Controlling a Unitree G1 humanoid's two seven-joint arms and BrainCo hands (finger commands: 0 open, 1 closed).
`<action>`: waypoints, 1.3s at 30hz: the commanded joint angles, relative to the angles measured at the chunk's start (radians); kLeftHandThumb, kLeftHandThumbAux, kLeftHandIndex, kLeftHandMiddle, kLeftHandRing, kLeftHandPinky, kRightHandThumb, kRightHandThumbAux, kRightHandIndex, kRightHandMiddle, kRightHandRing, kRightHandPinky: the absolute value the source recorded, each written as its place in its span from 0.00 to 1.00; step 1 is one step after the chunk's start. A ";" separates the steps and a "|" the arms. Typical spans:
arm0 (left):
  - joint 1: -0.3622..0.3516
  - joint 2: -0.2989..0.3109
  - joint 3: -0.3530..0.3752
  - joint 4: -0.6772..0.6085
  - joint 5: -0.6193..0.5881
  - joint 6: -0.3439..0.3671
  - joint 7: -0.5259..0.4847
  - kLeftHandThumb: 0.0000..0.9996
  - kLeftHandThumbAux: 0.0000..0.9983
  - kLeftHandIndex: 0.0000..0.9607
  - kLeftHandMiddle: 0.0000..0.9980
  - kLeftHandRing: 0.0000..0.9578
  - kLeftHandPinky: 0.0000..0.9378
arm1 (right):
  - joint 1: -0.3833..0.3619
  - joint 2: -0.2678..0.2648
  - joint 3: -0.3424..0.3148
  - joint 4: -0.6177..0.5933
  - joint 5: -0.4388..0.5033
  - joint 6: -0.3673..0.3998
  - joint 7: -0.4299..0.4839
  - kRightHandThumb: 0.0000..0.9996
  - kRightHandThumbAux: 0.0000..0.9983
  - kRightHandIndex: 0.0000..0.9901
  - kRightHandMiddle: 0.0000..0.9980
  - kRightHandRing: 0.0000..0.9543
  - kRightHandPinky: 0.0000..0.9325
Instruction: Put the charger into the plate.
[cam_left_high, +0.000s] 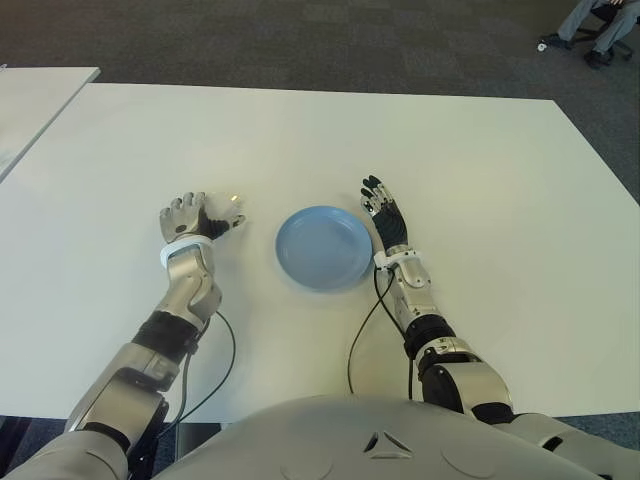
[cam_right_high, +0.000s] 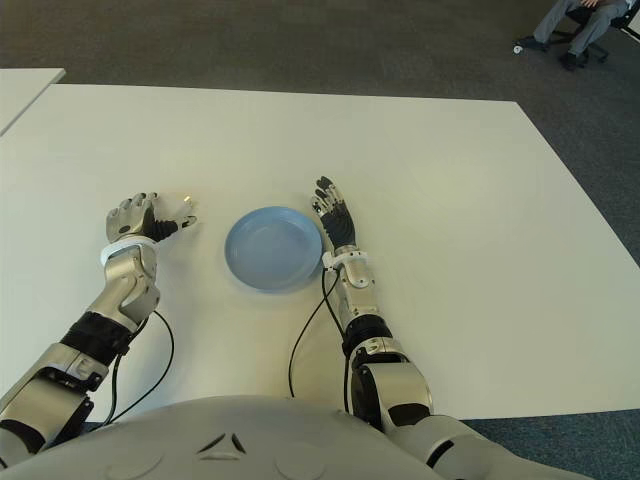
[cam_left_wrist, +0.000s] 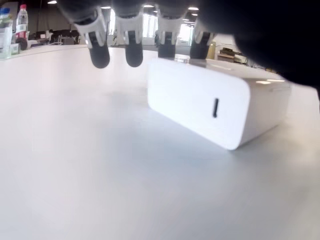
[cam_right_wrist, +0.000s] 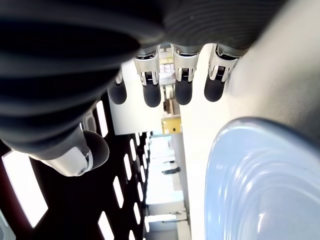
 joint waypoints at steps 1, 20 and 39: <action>0.024 0.000 0.004 0.020 -0.006 0.009 -0.009 0.08 0.27 0.00 0.00 0.00 0.00 | 0.050 -0.003 -0.007 0.050 0.002 0.027 0.003 0.00 0.55 0.06 0.10 0.07 0.05; 0.066 -0.005 0.068 0.296 -0.091 -0.234 0.247 0.12 0.38 0.00 0.00 0.00 0.00 | 0.064 -0.011 -0.006 0.019 0.001 0.040 -0.003 0.00 0.55 0.05 0.10 0.06 0.03; -0.100 -0.049 0.030 0.656 -0.119 -0.364 0.362 0.12 0.39 0.00 0.00 0.00 0.01 | 0.076 -0.019 -0.011 0.001 0.014 0.052 0.013 0.00 0.56 0.07 0.10 0.06 0.05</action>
